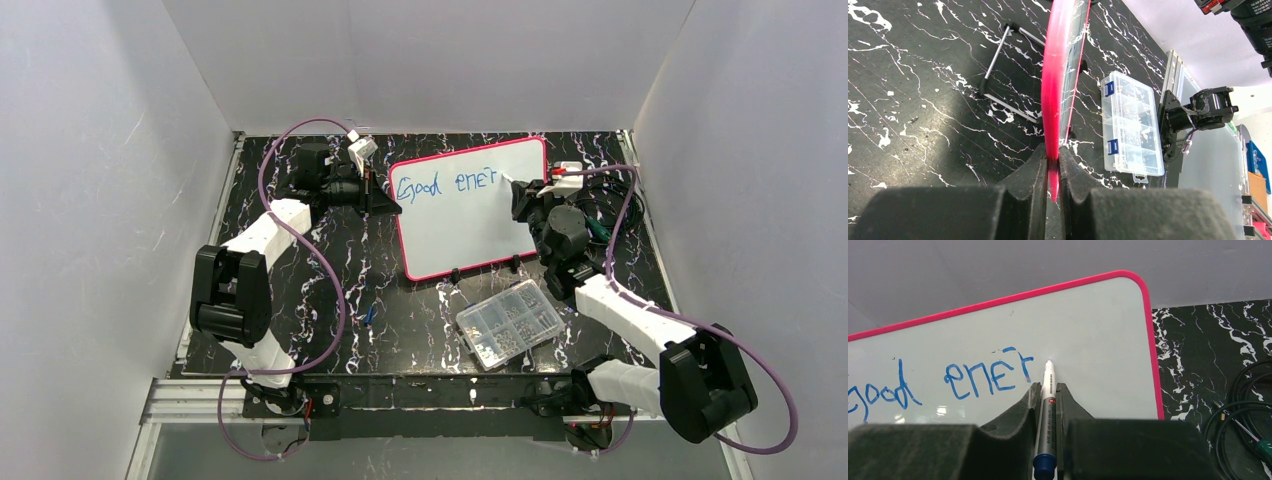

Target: Write a sentence on the whiteboard

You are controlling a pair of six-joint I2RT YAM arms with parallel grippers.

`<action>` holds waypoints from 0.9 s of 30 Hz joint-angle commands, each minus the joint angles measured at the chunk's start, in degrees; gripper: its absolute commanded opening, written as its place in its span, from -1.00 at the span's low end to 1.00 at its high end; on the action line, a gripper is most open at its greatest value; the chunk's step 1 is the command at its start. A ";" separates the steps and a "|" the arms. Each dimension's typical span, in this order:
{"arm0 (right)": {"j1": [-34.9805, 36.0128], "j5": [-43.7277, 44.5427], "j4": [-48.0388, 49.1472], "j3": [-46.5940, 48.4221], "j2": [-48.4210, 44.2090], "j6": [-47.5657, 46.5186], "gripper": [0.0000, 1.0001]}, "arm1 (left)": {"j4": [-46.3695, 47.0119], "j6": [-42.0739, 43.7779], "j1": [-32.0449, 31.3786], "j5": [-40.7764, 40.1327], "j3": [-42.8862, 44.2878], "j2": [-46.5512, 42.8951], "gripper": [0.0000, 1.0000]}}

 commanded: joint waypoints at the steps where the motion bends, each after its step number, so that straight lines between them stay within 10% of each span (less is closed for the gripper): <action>1: -0.43 -0.46 4.39 2.45 0.81 -0.21 -0.97 | 0.39 0.84 0.04 2.12 0.89 -4.21 -1.00; 27: -0.44 -1.95 1.42 -2.45 -1.73 0.15 -0.97 | 0.45 0.69 0.04 2.14 0.90 -4.21 -1.00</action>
